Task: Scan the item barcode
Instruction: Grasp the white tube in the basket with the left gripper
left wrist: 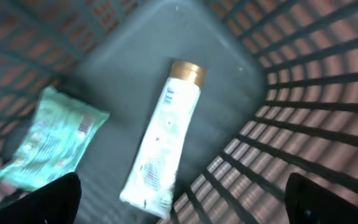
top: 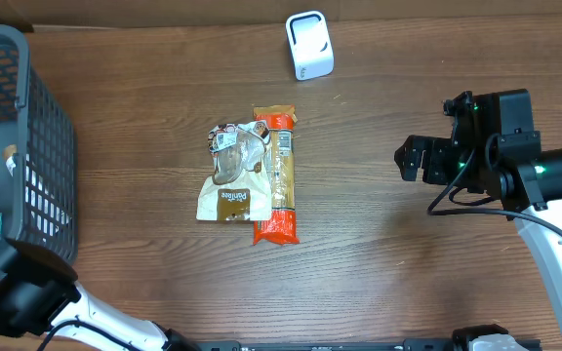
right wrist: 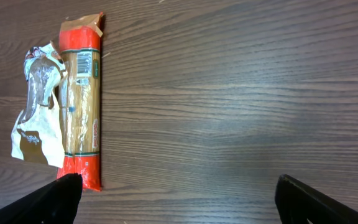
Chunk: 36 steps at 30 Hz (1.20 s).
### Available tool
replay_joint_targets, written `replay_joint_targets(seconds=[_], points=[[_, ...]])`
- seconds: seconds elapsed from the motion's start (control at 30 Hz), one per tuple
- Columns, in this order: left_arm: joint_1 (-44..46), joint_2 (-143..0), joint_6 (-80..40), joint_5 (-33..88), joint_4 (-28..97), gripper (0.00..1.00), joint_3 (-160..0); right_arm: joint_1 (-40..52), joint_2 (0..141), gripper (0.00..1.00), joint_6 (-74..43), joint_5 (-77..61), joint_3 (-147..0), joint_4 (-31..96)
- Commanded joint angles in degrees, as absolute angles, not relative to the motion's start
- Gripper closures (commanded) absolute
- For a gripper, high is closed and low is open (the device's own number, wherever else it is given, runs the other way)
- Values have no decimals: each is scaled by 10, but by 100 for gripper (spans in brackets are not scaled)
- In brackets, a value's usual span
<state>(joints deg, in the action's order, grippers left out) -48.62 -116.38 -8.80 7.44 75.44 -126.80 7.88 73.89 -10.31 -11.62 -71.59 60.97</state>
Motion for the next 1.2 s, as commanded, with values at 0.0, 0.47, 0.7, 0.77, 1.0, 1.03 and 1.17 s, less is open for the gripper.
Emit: replay_joint_targets(seconds=[0.0,0.47,0.7,0.77,1.0,1.03,1.17], points=[[-470,-1171,-37,75,707,5,-1174,77,741,0,-102,-116,-727,608],[-457,-1171,-26,47,511,5,-937,77,741,0,-102,-116,-727,608],[-457,-1171,-25,25,439,5,-849,77,741,0,-102,-116,-727,608],[-457,-1171,-25,26,427,8,-834,77,741,0,-102,-116,-727,608],[-457,-1171,-28,25,420,94,-823,77,741,0,-102,-116,-727,608],[-457,-1171,-28,25,420,96,-823,77,741,0,-102,-116,-727,608],[-457,-1171,-35,26,436,96,-844,77,741,0,-102,-116,-727,608]])
